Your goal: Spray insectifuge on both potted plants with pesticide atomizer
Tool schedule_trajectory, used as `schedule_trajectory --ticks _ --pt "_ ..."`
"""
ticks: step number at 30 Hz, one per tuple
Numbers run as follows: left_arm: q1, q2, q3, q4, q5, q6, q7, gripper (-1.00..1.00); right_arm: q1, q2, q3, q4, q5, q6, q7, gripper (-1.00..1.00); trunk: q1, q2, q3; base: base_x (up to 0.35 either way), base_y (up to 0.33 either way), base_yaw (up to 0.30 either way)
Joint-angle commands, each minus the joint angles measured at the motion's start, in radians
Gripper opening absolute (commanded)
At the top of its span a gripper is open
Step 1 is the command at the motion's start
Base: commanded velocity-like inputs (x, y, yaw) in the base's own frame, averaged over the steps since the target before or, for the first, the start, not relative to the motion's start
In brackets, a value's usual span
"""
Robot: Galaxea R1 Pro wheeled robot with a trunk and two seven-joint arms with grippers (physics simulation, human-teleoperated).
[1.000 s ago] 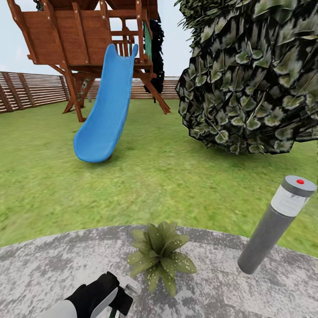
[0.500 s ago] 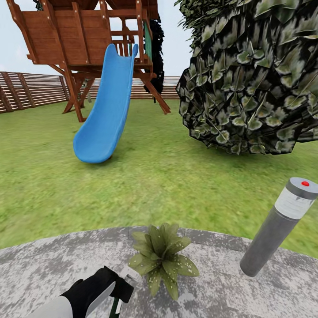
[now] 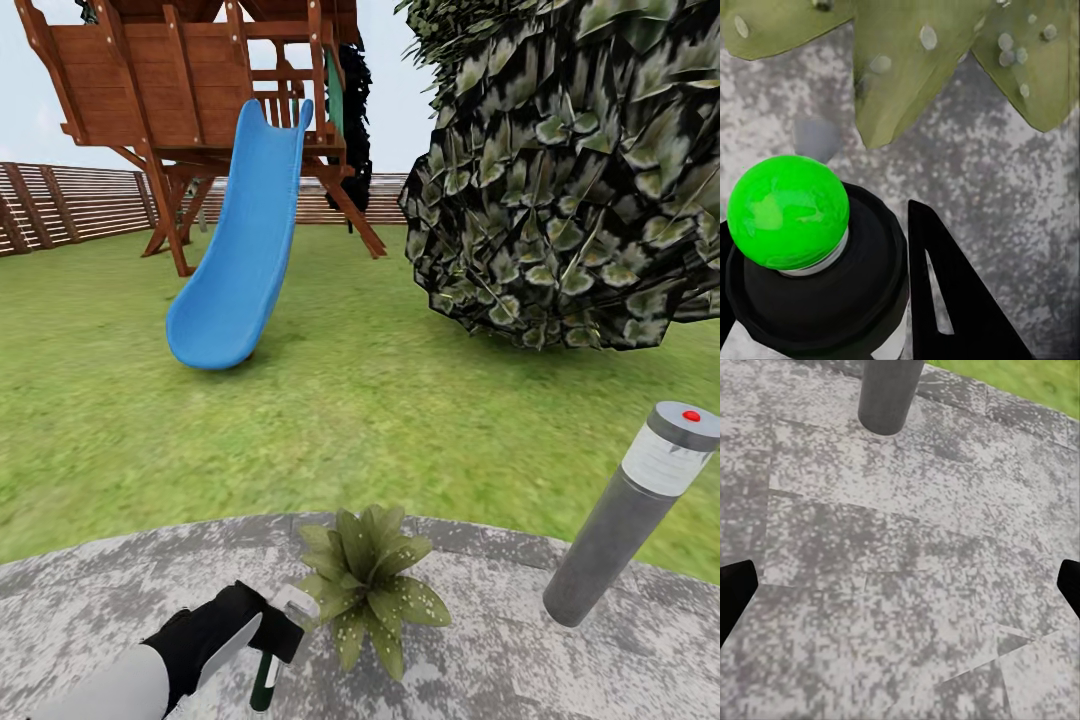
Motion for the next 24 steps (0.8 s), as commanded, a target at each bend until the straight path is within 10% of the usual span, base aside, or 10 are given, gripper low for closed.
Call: schedule_trajectory --ticks 1,24 --pt "-0.009 -0.001 -0.001 0.021 -0.001 0.002 -0.034 -1.00 0.000 0.000 0.000 0.000 0.000 0.000 0.000 1.00 0.000 0.000 0.000 0.000 0.000 0.000" --pt "-0.049 -0.017 0.008 -0.020 0.008 0.077 -0.116 -1.00 0.000 0.000 -0.002 -0.007 0.000 0.000 0.000 1.00 0.000 0.000 0.000 0.000 0.000 -0.037"
